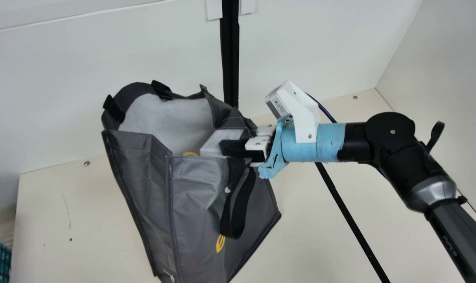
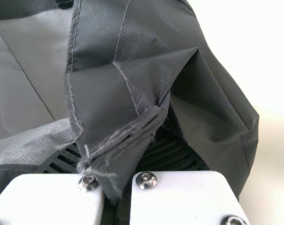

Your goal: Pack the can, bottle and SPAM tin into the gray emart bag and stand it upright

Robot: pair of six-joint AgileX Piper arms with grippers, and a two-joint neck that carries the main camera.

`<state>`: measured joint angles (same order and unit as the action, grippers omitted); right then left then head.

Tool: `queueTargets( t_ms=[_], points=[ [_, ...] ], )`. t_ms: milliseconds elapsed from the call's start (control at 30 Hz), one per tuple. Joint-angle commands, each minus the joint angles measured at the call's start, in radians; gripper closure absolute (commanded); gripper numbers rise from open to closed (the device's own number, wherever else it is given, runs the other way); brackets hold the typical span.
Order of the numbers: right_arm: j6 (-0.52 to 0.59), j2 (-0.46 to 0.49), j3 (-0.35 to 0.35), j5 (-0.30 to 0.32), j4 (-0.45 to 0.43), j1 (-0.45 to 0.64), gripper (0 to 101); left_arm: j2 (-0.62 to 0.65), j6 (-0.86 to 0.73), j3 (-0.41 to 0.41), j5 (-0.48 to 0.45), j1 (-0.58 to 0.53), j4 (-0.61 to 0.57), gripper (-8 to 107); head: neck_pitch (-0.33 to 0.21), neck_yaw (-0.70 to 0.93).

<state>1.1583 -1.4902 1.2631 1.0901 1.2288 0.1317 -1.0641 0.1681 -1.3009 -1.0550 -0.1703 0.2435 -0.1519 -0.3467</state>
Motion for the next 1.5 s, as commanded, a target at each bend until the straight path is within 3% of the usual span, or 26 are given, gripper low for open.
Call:
queueTargets(
  t_ms=[0, 333, 967, 1467],
  points=[
    [0.000, 0.000, 0.000, 0.000, 0.000, 0.000, 101, 0.021, 0.019, 0.029, -0.006, -0.001, 0.017, 9, -0.023, -0.002],
    [0.000, 0.000, 0.000, 0.000, -0.001, 0.000, 101, 0.123, 0.065, 0.106, -0.030, -0.006, 0.036, 9, -0.023, -0.002],
    [0.000, 0.000, 0.000, 0.000, -0.001, 0.000, 101, 0.321, 0.034, 0.090, -0.031, -0.049, 0.068, 9, -0.023, -0.002],
    [0.000, 0.000, 0.000, 0.000, 0.000, 0.000, 101, 0.322, 0.034, 0.088, -0.033, -0.052, 0.069, 9, -0.023, -0.002]
  ],
)
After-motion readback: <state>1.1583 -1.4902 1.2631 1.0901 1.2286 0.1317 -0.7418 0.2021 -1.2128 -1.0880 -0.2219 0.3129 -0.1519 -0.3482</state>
